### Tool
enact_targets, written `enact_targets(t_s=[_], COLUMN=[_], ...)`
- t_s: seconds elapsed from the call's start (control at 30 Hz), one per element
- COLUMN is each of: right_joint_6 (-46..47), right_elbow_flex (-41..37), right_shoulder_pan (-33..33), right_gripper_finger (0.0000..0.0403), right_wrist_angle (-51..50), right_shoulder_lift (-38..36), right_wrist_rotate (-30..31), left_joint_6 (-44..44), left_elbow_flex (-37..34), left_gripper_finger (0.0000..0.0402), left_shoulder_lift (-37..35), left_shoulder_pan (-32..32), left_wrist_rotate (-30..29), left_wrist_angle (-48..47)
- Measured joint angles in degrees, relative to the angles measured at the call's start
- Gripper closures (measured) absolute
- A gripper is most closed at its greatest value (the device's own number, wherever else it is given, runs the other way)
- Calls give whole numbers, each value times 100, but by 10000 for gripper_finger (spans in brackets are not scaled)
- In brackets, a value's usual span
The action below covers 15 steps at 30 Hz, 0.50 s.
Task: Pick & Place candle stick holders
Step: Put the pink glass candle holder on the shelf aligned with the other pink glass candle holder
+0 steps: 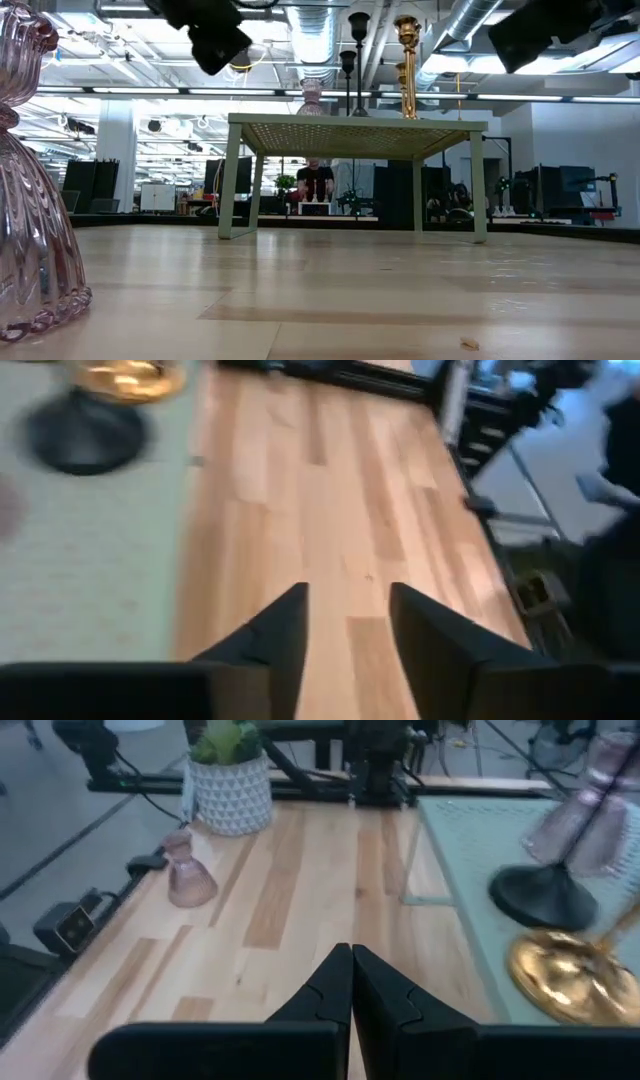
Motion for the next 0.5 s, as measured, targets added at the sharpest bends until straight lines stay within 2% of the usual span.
enact_targets(t_s=[0.2,0.37,0.5], right_joint_6=[-6,120,137], right_elbow_flex=[0,0,-2], right_shoulder_pan=[0,16,159], right_gripper_finger=[403,403,403], right_wrist_angle=[482,1026,1395], right_shoulder_lift=[410,982,1463], right_wrist_rotate=[-101,-498,-526], left_joint_6=[24,-32,-477], left_elbow_flex=[-401,-711,-837], left_gripper_finger=[335,390,396], left_shoulder_lift=[-6,-25,-49], left_shoulder_pan=[-1049,-1757,-2245], left_wrist_rotate=[-304,-809,-1038], left_wrist_angle=[228,226,251])
